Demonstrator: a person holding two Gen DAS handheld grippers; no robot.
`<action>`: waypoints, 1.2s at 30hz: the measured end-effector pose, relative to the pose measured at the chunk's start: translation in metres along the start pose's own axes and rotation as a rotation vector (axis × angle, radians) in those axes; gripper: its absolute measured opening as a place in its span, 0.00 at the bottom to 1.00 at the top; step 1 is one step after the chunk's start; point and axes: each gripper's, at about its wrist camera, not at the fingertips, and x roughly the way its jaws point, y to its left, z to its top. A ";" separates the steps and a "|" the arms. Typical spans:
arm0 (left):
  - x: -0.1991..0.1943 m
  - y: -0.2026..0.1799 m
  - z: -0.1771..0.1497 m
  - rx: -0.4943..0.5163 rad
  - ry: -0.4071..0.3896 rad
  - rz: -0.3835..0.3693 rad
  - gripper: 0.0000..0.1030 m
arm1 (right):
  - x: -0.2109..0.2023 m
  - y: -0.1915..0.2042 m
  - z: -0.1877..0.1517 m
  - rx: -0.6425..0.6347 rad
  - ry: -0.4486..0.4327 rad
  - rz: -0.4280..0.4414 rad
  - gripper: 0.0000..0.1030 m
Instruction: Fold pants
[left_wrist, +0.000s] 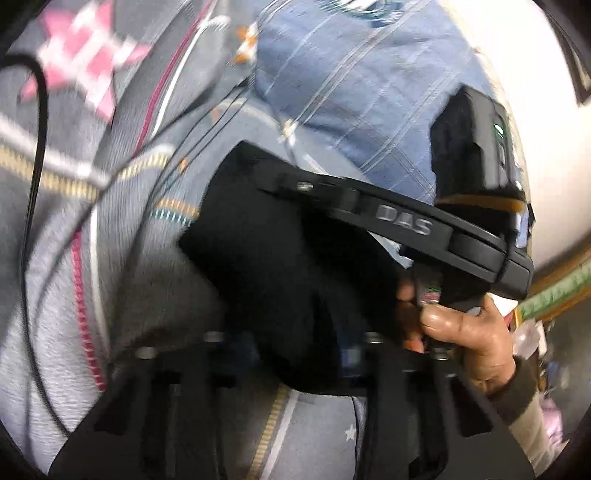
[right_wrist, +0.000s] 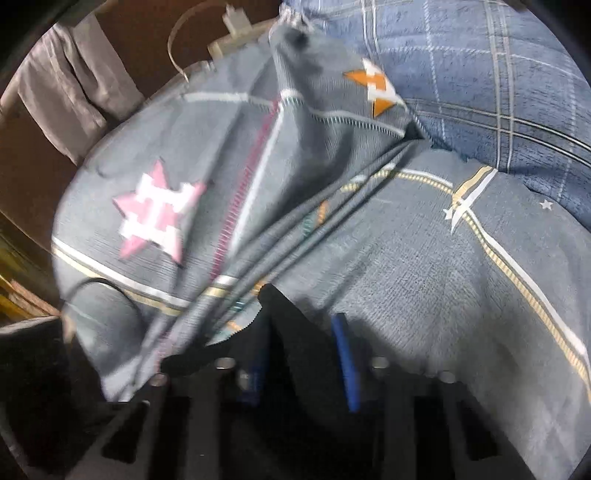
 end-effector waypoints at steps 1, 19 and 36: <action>-0.007 -0.008 0.001 0.032 -0.014 -0.014 0.24 | -0.014 0.001 -0.001 0.003 -0.039 0.009 0.23; 0.075 -0.173 -0.085 0.572 0.356 -0.280 0.24 | -0.261 -0.085 -0.234 0.615 -0.482 -0.173 0.25; 0.071 -0.134 -0.031 0.535 0.215 -0.047 0.34 | -0.183 -0.051 -0.207 0.540 -0.407 -0.167 0.27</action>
